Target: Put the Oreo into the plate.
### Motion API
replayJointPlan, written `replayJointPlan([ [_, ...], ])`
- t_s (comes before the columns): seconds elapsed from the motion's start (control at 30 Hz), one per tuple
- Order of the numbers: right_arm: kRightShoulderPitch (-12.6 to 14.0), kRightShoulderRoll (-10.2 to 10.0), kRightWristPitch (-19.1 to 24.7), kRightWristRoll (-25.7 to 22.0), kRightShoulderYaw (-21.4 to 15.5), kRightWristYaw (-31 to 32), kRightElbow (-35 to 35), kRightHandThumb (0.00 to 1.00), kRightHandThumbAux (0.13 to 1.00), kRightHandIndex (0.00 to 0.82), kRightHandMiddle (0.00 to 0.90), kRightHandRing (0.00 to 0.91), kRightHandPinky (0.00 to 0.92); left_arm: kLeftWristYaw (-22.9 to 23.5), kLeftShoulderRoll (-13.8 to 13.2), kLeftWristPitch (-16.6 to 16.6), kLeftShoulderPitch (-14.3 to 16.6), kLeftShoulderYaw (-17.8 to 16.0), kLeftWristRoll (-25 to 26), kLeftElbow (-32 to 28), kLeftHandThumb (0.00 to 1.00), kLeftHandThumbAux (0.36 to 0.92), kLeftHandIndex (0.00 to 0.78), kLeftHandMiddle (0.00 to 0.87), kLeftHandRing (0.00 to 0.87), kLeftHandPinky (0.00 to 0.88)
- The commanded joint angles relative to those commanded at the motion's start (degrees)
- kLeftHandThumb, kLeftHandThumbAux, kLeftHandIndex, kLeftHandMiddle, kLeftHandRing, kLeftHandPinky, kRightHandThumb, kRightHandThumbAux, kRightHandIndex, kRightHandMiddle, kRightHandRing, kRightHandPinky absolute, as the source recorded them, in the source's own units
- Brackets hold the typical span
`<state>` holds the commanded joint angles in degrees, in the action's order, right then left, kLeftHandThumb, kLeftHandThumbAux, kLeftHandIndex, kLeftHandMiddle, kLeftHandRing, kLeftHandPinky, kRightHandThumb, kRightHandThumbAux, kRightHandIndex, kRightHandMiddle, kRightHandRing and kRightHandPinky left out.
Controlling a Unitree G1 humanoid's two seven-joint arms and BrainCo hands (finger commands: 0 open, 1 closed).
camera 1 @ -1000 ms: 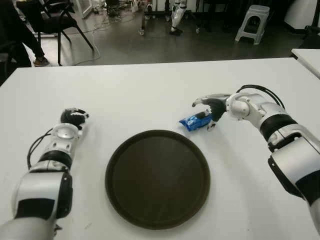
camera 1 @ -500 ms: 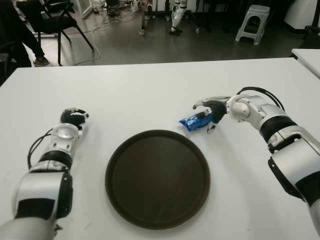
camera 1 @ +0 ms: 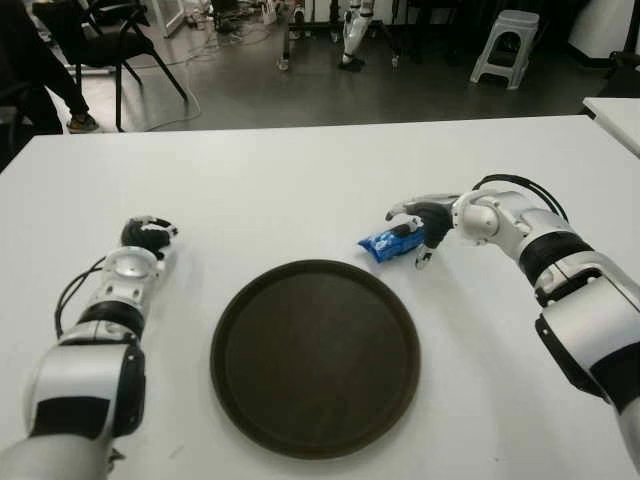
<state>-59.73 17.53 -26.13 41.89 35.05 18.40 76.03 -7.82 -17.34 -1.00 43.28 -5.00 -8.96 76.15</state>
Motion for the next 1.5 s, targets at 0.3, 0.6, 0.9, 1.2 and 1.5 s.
replayJointPlan([
  [0.3,0.17,-0.05,-0.48,-0.38,-0.18,0.00,-0.01,0.000,0.865,0.000,0.002,0.000,0.008,0.22,-0.01,-0.41,-0.13,-0.38,0.19,0.08,0.673,0.726,0.398,0.122,0.147,0.188],
  [0.6,-0.21,-0.50,-0.02,0.15,0.25,-0.57,0.06,0.000,0.873,0.000,0.006,0.000,0.012,-0.26,-0.07,-0.11,-0.02,0.13,-0.39,0.12,0.673,0.725,0.398,0.129,0.156,0.200],
  [0.9,-0.31,-0.68,0.01,-0.18,0.27,-1.40,0.11,0.000,0.859,0.000,0.014,0.000,0.026,-0.46,0.09,0.15,0.12,-0.08,-0.15,0.12,0.676,0.723,0.398,0.147,0.178,0.220],
  [1.2,-0.57,-1.08,-0.61,0.39,0.88,-2.32,0.23,0.000,0.854,0.000,0.008,0.000,0.033,-0.14,0.23,-0.06,0.12,-0.52,0.26,0.08,0.678,0.723,0.398,0.162,0.191,0.229],
  [1.5,-0.07,-1.69,0.41,0.32,0.94,-1.64,0.55,0.000,0.858,0.000,0.011,0.000,0.031,0.06,-0.03,-0.23,-0.02,-0.33,0.06,0.12,0.676,0.724,0.398,0.134,0.160,0.187],
])
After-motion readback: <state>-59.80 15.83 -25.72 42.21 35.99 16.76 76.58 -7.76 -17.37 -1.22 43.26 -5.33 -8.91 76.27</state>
